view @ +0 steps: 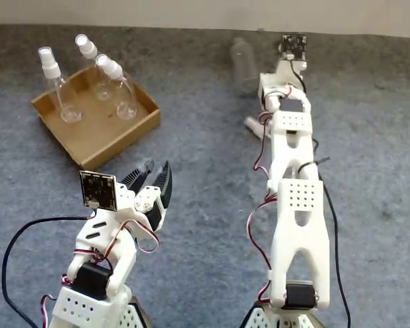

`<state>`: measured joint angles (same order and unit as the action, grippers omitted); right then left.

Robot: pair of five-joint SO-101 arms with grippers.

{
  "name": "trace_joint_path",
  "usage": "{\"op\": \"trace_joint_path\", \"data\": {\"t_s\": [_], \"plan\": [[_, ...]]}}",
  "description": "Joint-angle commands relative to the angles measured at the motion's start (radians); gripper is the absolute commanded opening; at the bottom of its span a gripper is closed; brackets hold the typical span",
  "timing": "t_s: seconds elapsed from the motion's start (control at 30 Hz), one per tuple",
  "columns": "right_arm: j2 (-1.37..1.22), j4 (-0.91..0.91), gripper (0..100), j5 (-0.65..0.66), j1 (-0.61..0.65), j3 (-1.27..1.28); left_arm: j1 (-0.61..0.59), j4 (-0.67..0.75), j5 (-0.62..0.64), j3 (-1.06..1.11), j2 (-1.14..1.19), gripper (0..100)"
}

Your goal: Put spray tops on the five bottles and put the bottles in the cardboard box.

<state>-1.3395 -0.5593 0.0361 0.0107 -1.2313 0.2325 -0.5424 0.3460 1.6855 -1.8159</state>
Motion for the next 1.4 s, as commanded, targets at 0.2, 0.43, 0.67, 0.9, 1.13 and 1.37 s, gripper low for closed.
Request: {"op": "trace_joint_path", "data": {"t_s": [0.2, 0.43, 0.67, 0.9, 1.13, 1.37], "plan": [[-0.018, -0.025, 7.6, 0.014, 0.012, 0.015, -0.015, -0.002, -0.011, 0.01, -0.007, 8], [-0.025, -0.03, 0.5, 0.014, -0.019, -0.056, -0.015, -0.002, -0.011, 0.01, -0.007, 8], [-0.015, -0.117, 0.5, 0.015, -0.047, -0.087, -0.015, -0.002, -0.011, 0.01, -0.007, 8], [-0.016, -0.335, 0.5, 0.015, -0.041, -0.302, -0.016, -0.002, -0.011, 0.01, -0.007, 8], [-0.013, -0.464, 0.5, 0.015, -0.041, -0.46, -0.016, -0.002, -0.011, 0.01, -0.007, 8], [-0.016, -0.463, 0.6, 0.015, -0.039, -0.487, -0.016, -0.002, -0.011, 0.01, -0.007, 8]]}}
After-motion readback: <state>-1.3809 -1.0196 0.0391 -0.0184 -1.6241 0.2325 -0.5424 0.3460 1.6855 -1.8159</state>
